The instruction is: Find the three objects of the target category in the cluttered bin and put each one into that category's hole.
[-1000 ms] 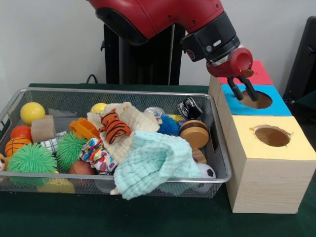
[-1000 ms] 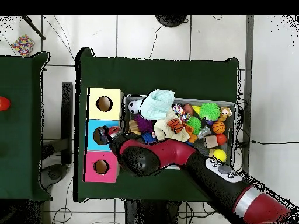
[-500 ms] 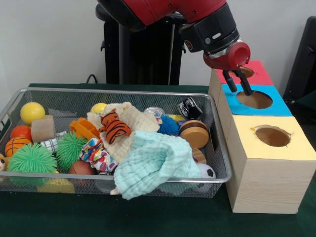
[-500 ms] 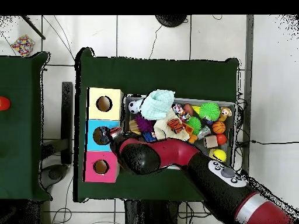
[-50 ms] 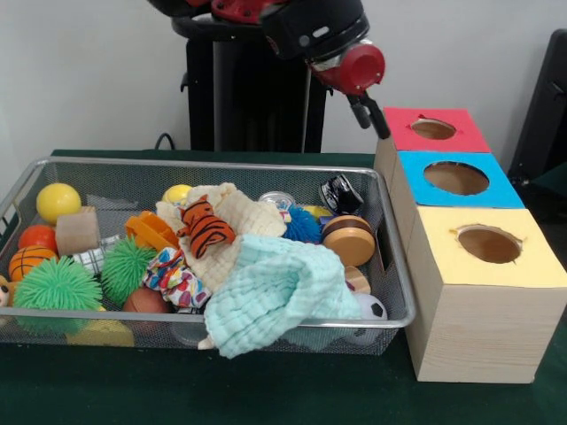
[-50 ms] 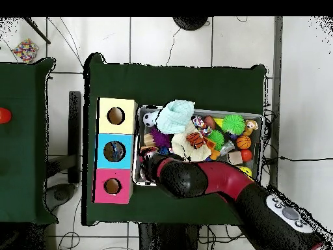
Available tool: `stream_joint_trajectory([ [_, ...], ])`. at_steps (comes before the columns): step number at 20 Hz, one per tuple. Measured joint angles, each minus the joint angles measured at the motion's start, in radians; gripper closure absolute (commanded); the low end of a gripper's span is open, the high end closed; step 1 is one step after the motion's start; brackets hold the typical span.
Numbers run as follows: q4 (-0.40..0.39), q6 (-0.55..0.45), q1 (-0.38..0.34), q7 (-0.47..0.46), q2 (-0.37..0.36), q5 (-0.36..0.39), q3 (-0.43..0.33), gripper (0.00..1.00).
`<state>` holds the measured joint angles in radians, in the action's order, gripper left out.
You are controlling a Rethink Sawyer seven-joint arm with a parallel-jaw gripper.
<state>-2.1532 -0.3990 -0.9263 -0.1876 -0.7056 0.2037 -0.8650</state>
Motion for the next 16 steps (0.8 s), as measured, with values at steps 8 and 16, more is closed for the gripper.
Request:
stream_joint_trajectory([
  [8, 0.0, 0.006, -0.035, 0.0, 0.021, -0.007, -0.006, 0.0],
  [16, 0.001, 0.077, 0.024, 0.0, 0.085, 0.026, 0.031, 0.0],
])
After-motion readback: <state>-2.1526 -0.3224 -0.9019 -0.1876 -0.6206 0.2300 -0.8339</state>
